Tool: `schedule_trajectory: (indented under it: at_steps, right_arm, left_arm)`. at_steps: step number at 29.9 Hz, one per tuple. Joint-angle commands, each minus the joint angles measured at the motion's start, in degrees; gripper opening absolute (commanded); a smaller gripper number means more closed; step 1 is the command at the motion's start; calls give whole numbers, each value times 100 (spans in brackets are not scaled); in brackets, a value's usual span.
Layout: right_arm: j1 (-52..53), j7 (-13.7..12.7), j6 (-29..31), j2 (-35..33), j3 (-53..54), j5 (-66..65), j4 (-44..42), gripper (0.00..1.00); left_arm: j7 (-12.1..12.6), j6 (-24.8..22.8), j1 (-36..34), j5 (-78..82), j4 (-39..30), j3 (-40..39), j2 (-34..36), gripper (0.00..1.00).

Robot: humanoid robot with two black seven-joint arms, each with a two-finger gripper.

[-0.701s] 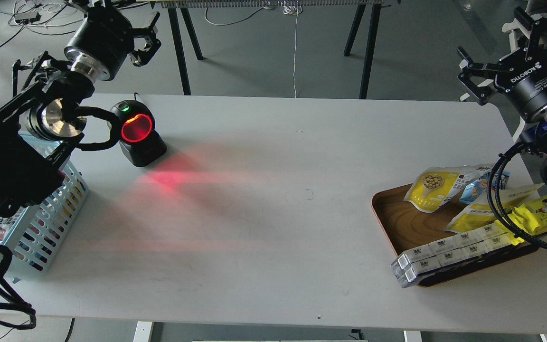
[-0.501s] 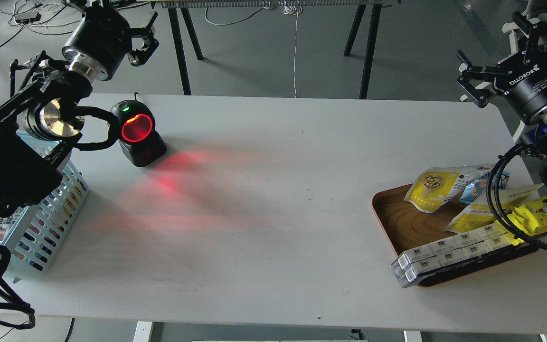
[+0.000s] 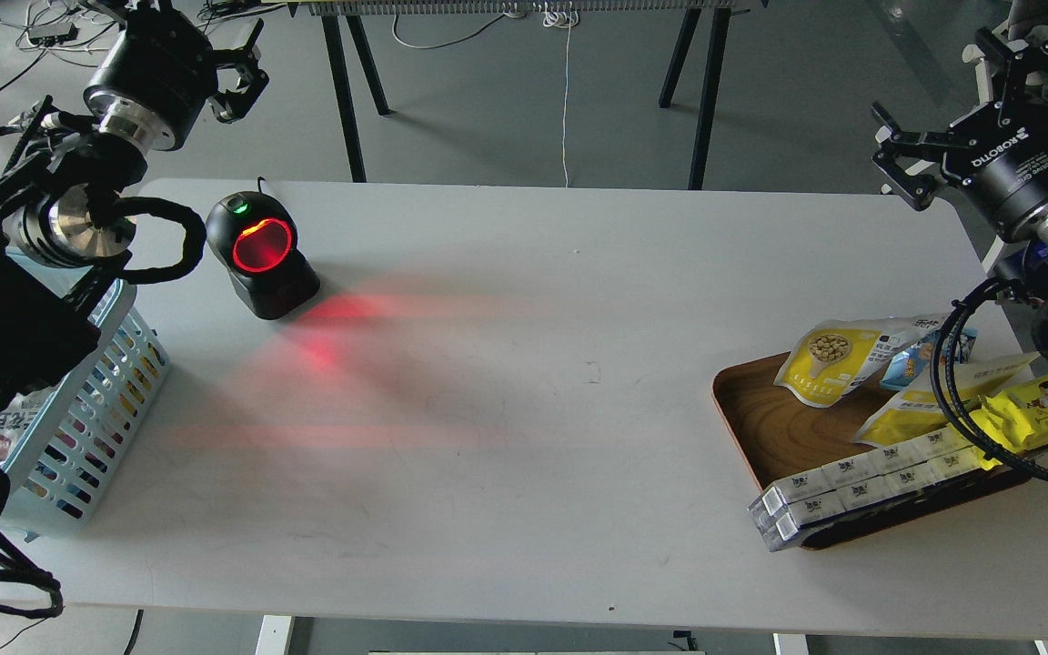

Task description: Scan snack and place in basket

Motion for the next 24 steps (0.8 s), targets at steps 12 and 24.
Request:
schedule_trajectory:
  at_steps: [12, 24]
  right_arm:
    - [39, -62, 14, -72, -4, -49, 31, 99]
    - [496, -62, -451, -81, -12, -216, 171, 99]
  left_arm:
    - [6, -454, -60, 4, 18, 62, 121, 100]
    - [6, -445, -174, 13, -8, 97, 393, 100]
